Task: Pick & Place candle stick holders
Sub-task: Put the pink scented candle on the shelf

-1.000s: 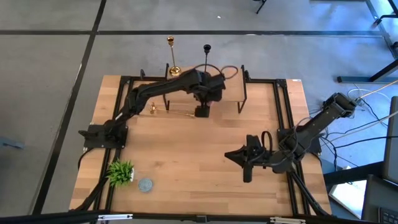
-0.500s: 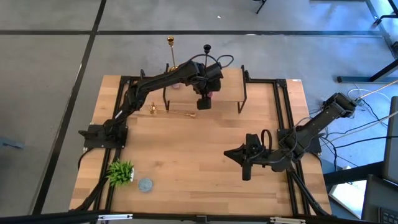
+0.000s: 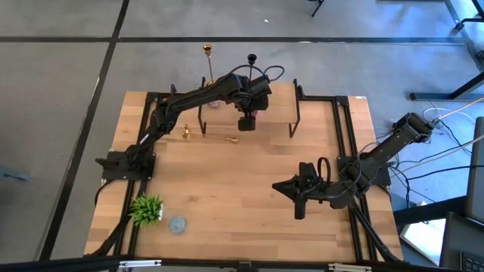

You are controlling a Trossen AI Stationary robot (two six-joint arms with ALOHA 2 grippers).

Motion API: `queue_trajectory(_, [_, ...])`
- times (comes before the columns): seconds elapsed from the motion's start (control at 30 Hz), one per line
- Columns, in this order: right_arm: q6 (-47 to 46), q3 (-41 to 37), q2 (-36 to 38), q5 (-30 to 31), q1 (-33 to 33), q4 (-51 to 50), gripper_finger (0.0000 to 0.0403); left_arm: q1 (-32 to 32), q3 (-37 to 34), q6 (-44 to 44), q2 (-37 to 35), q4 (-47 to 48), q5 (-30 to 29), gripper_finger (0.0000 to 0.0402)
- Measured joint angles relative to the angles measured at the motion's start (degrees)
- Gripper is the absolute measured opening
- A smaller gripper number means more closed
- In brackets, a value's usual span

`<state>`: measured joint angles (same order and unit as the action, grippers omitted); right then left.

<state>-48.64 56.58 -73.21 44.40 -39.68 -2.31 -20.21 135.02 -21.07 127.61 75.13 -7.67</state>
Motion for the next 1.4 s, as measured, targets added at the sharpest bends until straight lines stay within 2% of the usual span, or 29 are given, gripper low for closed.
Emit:
queue_trajectory(0.57, [0.02,0.0,0.02,0.0,0.02,-0.14,0.0001,-1.4,-2.38,-1.78,0.18,-0.15,-0.12,0.0296])
queue_trajectory(0.8, [0.02,-0.01,0.02,0.0,0.0,-0.24,0.0001,-1.33,-2.38,-2.37,0.18,0.29,1.59,0.0302])
queue_trajectory(1.0, [0.02,0.0,0.02,0.0,0.02,-0.24,0.0001,-1.09,-2.39,-3.68,0.18,0.46,-1.63,0.0319])
queue_trajectory(1.4, [0.04,-0.02,0.02,-0.04,0.02,-0.27,0.0001,-0.46,-2.43,-2.75,0.18,0.52,-5.08,0.0323])
